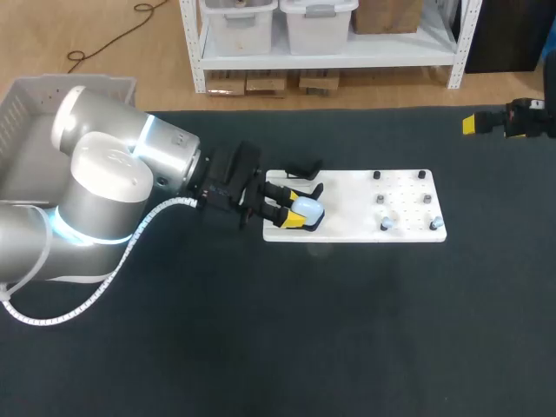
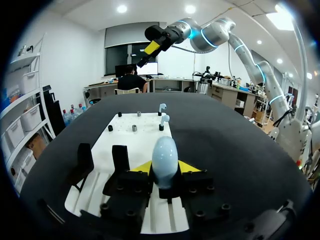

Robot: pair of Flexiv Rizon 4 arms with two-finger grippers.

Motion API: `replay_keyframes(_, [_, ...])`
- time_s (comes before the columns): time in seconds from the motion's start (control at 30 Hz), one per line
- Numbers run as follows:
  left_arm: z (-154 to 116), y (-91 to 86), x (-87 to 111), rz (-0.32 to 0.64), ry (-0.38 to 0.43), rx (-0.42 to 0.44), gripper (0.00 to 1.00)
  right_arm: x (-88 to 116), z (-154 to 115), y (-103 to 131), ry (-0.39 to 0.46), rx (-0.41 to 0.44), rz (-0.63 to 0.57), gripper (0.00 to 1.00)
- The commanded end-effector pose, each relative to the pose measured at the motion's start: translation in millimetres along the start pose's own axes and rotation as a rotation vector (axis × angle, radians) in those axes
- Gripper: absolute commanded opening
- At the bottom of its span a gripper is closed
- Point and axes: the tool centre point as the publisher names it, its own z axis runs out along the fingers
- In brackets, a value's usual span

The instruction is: Pick up each earbud case from the left stands, insert the matching earbuds, close the lid, and place the case in the box.

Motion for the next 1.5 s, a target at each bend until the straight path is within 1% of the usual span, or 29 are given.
replay_keyframes(0.03, [-5.5,1.4,-1.4,0.002,-0.011,-0.003,0.0,0.0,0.0,0.0,0.0,0.0,0.0,1.0])
replay_keyframes(0.17, [-17.8,-0.3,-12.9,0.01,-0.052,-0.024,0.0,0.0,0.0,0.0,0.0,0.0,0.0,1.0])
replay_keyframes(0.27, [-26.8,-0.6,-25.6,0.023,-0.1,-0.065,0.0,0.0,0.0,0.0,0.0,0.0,0.0,1.0])
replay_keyframes(0.43, [-32.8,-0.1,-44.5,0.055,-0.179,-0.118,0.0,0.0,0.0,0.0,0.0,0.0,0.0,1.0])
replay_keyframes(0.67, [-34.5,0.1,-62.8,0.101,-0.247,-0.12,0.0,0.0,0.0,0.0,0.0,0.0,0.0,1.0])
replay_keyframes(0.8, [-38.6,2.1,-76.0,0.115,-0.26,-0.107,0.0,0.0,0.0,0.0,0.0,0.0,0.0,1.0])
replay_keyframes(1.5, [-38.6,2.1,-76.0,0.115,-0.26,-0.107,0.0,0.0,0.0,0.0,0.0,0.0,0.0,1.0])
